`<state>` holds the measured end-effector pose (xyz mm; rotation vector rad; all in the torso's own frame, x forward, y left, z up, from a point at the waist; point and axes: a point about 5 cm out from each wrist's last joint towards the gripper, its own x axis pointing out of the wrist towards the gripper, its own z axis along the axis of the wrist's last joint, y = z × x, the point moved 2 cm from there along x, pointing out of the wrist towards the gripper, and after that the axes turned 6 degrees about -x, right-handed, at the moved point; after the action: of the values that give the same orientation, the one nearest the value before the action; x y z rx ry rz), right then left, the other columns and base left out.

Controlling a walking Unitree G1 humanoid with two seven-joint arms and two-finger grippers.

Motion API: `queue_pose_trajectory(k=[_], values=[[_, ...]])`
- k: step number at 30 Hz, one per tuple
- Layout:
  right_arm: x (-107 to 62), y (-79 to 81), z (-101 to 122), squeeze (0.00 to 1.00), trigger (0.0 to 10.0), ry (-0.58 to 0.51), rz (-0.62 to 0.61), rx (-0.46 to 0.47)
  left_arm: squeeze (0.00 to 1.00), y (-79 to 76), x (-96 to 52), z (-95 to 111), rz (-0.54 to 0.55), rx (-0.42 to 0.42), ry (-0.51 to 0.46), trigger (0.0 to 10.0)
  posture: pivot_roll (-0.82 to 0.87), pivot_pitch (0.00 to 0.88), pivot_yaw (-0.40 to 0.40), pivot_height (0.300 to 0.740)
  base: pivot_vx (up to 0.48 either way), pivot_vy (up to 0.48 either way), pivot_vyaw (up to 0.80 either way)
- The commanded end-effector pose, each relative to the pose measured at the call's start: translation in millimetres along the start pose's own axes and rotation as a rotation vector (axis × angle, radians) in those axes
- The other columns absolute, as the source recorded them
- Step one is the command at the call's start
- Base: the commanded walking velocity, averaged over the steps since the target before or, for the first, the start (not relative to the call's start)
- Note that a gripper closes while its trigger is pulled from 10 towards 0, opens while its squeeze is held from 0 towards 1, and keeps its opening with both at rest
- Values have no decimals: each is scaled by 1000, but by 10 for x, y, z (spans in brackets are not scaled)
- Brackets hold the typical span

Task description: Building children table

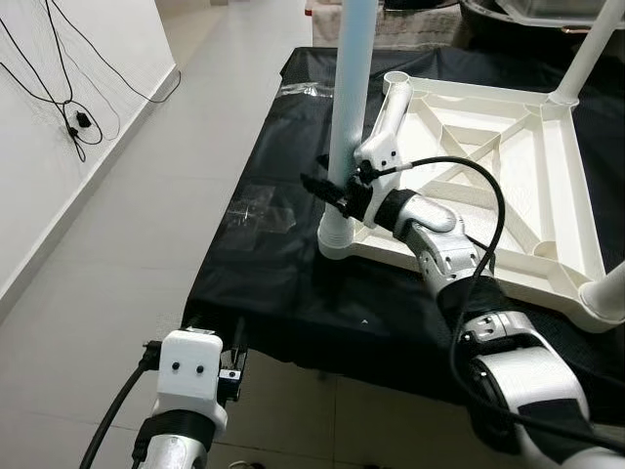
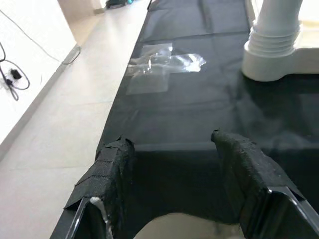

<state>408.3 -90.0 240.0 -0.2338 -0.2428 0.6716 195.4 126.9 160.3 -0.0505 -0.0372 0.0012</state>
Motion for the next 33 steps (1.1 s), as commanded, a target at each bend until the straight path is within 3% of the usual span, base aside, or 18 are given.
queue_pose_trajectory(k=[1,2,5,6,7,8,9,12,13,18,22,26,33], values=[[-147,-38,-385,0,10000,159,-108,60,0,31,3,-61,4,12,23,10000,-1,177,35,740,0,0,0],[-169,-76,-414,0,10000,189,-225,97,0,37,22,-67,1,16,20,10000,-4,174,34,740,0,0,0],[-193,-97,-432,0,10000,210,-303,118,0,41,35,-72,0,18,18,10000,-4,174,34,740,0,0,0],[-259,-109,-434,0,10000,223,-439,110,0,47,56,-70,2,20,12,10000,-6,168,32,740,0,0,0],[-259,-109,-434,0,10000,223,-439,110,0,47,56,-70,2,20,12,10000,-6,168,32,740,0,0,0],[-325,-105,-420,0,10000,225,-552,102,0,52,75,-67,3,20,6,10000,-8,167,29,740,0,0,0],[-325,-105,-420,0,10000,225,-552,102,0,52,75,-67,3,20,6,10000,-8,167,29,740,0,0,0],[-428,-19,-371,0,10000,231,-753,116,0,58,99,-69,5,22,0,10000,-6,164,30,740,0,0,0],[-428,-19,-371,0,10000,231,-753,116,0,58,99,-69,5,22,0,10000,-6,164,30,740,0,0,0],[-460,236,-237,0,10000,258,-986,105,0,51,111,-71,-5,30,-6,10000,6,159,34,740,0,0,0],[-452,313,-232,0,10000,293,-1032,97,0,41,116,-69,-11,28,-8,10000,6,159,34,740,0,0,0],[-470,409,-300,0,10000,399,-1142,135,0,-35,127,-37,-65,22,-20,10000,19,156,43,740,0,0,0],[-509,435,-266,0,10000,416,-1170,148,0,-92,117,-43,-110,14,-19,10000,18,154,45,740,0,0,0]])
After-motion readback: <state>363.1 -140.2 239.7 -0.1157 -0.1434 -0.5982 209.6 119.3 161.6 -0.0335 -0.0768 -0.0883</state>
